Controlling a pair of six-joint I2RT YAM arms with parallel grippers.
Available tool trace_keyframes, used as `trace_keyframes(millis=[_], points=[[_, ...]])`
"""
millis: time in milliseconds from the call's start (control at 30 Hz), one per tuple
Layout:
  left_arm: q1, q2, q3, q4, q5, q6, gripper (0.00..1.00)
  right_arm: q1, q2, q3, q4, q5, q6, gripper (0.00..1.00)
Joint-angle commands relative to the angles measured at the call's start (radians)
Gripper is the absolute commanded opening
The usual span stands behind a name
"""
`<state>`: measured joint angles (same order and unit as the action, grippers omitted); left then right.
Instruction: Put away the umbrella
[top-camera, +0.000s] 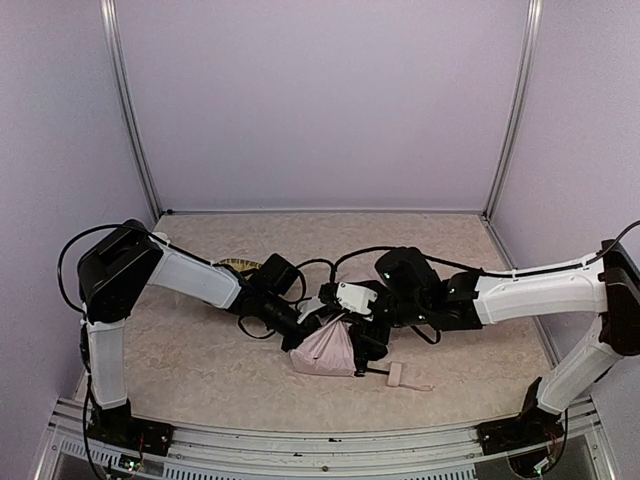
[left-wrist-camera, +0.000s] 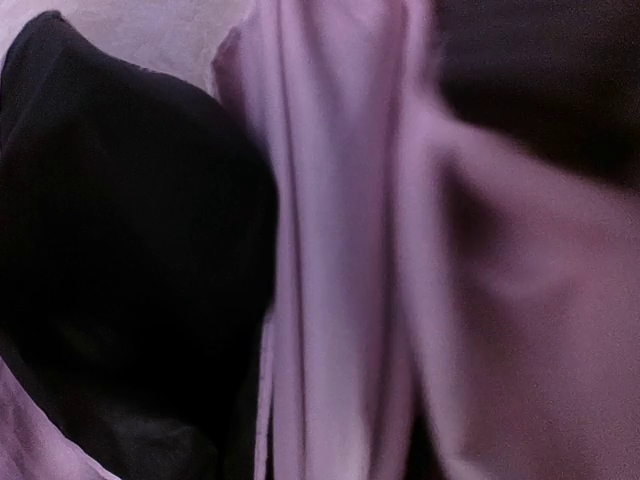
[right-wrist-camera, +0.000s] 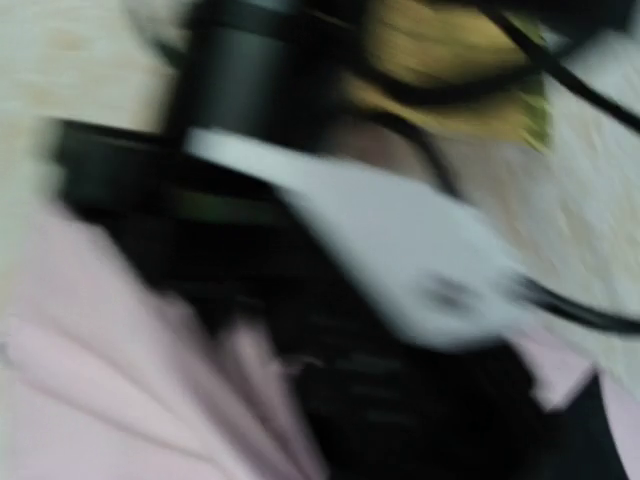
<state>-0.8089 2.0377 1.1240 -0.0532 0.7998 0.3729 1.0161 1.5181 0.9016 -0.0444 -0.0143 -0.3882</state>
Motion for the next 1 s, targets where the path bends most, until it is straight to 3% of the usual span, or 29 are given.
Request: trace_keyframes(millis=[0,333,433,567,700,800,867,967], points=[[-0.01,0.063,-0.049,-0.133,-0.03,0.03,0.14,-0.082,0.112,0.032,0.088,-0.035,0.06,0.0],[0.004,0.034,-0.095,-0.051,-0.001,0.012,0.15,-0.171,0.333,0.001,0.145,-0.136,0.128,0.0],[0.03,-0.024,-0.142,0.053,-0.026,-0.047,0.23,-0.174,0.398,0.013,0.08,-0.171,0.122,0.0],[0.082,-0.194,-0.281,0.324,-0.061,-0.155,0.48,-0.175,0.445,0.014,0.032,-0.225,0.136,0.0],[0.099,-0.388,-0.407,0.513,-0.107,-0.145,0.58,-0.176,0.476,0.055,-0.037,-0.254,0.157,0.0],[0.1,-0.507,-0.44,0.507,-0.137,-0.089,0.6,-0.176,0.501,0.092,-0.09,-0.273,0.159,0.0],[0.088,-0.569,-0.437,0.432,-0.13,-0.018,0.62,-0.175,0.515,0.119,-0.132,-0.272,0.16,0.0],[0.027,-0.588,-0.437,0.304,-0.229,0.133,0.64,-0.175,0.518,0.153,-0.189,-0.297,0.16,0.0]])
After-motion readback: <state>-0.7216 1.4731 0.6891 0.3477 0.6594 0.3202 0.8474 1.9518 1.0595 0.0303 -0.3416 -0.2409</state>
